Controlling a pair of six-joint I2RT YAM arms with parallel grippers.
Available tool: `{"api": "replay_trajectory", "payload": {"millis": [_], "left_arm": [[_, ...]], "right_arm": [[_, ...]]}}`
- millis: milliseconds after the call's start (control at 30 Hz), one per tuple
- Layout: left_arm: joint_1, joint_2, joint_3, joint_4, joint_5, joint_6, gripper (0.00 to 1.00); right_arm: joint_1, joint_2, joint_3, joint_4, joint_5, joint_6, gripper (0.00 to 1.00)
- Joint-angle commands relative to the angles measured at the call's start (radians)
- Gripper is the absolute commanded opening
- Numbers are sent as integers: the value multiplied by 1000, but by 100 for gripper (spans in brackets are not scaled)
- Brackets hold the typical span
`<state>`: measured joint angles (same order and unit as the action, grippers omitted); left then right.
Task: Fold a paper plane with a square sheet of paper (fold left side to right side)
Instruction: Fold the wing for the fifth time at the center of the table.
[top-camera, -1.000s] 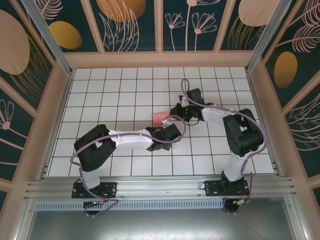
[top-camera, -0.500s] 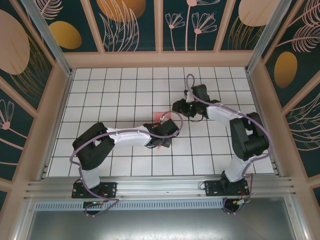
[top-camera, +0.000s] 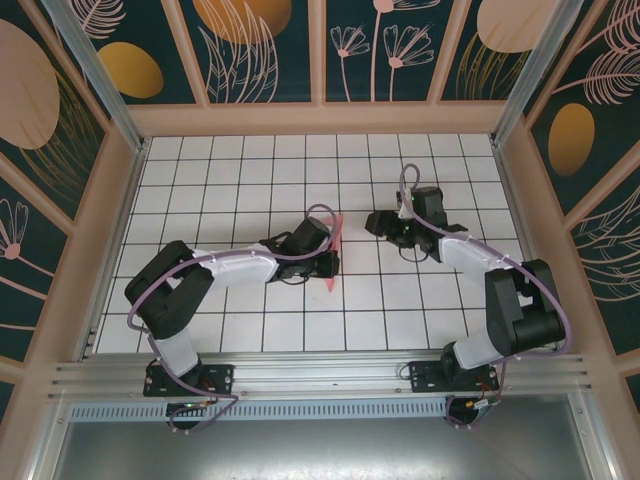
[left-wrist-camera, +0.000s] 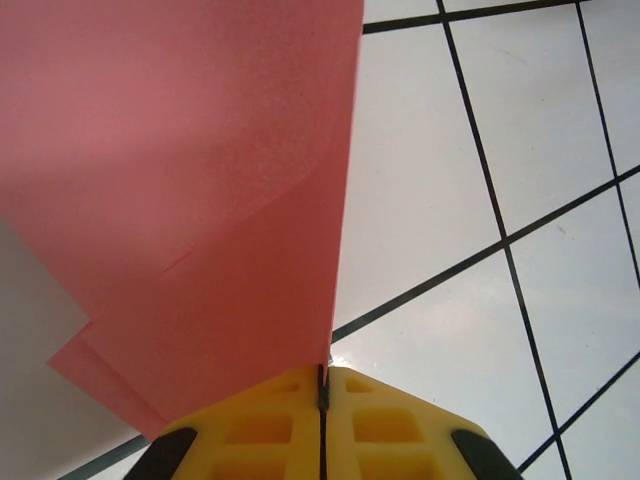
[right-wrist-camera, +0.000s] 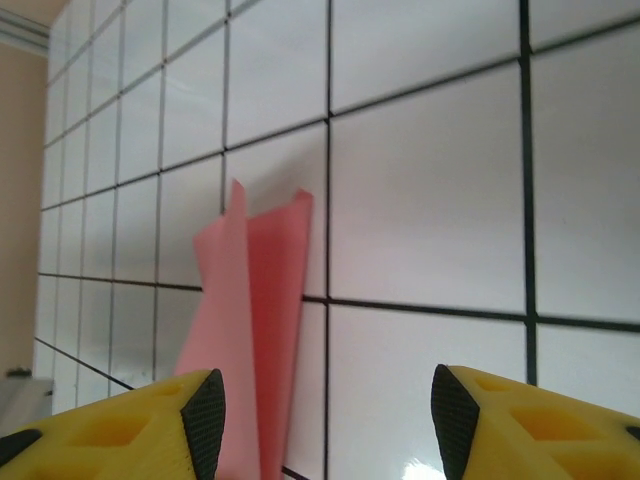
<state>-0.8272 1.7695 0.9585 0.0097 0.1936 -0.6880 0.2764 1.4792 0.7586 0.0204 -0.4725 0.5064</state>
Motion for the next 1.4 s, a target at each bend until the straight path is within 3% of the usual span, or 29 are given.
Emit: {"api": "replay_trajectory", "payload": {"millis": [0,400,867,1067,1367], "left_arm": [[40,-28,-58,166,145,-56,7],[109,36,-134,447,364,-138,9],[117,139,-104,492,395,-145,8],[123,162,-105,552,430,-173,8],[131,204,-96,630,471,-241,9]], "right_arm": [[5,-39,-38,97,-30,4,60],[68,12,-105,206,-47,9,60],[87,55,-111,233,-16,15,60],[87,67,-136,290,-16,88,60],[96,137,-138,421,-14,207,49]]}}
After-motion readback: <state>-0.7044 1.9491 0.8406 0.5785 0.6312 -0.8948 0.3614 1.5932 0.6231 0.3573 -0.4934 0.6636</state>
